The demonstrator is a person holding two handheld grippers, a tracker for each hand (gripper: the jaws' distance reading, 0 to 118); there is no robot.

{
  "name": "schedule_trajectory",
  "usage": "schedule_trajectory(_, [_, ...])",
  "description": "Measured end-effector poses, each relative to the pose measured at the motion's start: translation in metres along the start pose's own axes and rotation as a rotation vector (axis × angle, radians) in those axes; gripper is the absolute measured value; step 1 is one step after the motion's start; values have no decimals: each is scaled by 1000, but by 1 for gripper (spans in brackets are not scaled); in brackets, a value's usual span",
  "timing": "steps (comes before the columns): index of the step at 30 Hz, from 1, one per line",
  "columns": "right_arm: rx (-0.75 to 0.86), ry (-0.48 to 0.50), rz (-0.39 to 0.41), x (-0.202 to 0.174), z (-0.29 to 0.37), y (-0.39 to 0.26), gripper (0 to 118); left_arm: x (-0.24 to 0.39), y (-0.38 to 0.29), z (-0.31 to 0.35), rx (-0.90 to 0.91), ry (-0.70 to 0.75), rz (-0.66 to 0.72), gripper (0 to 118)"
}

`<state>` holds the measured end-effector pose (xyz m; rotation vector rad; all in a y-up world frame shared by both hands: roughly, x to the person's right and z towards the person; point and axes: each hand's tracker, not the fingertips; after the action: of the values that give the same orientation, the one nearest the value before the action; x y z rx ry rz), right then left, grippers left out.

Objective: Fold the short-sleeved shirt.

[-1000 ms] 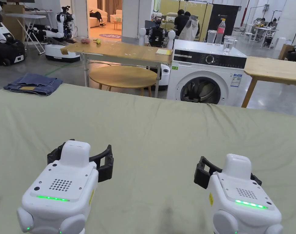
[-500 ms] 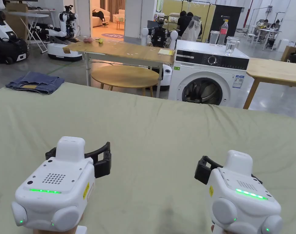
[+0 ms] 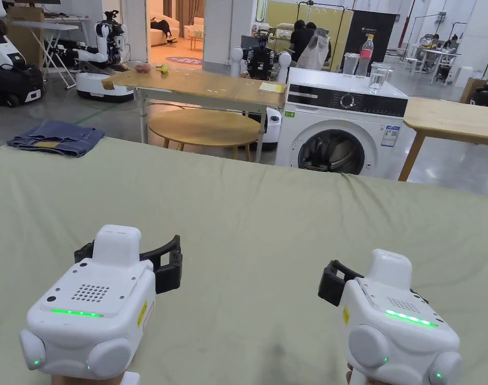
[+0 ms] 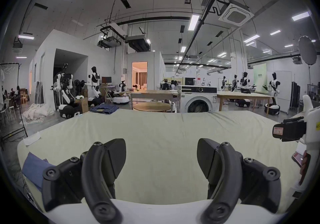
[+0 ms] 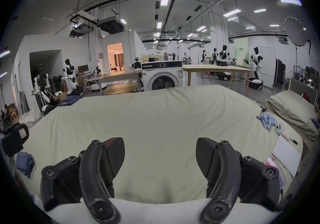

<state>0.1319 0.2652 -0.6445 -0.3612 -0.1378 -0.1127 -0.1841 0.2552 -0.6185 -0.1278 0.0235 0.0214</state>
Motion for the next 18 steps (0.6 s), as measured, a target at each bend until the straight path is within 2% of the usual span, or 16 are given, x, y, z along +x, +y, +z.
schedule_trajectory(4, [9, 12, -20, 3, 1, 4, 87, 1, 1, 1, 9, -2, 0, 85])
schedule_trajectory(10, [26, -32, -14, 4, -2, 6, 87, 0, 2, 0, 26, -6, 0, 85])
schedule_trajectory(18, [79, -80, 82, 1, 2, -3, 87, 0, 0, 1, 20, -1, -19, 85])
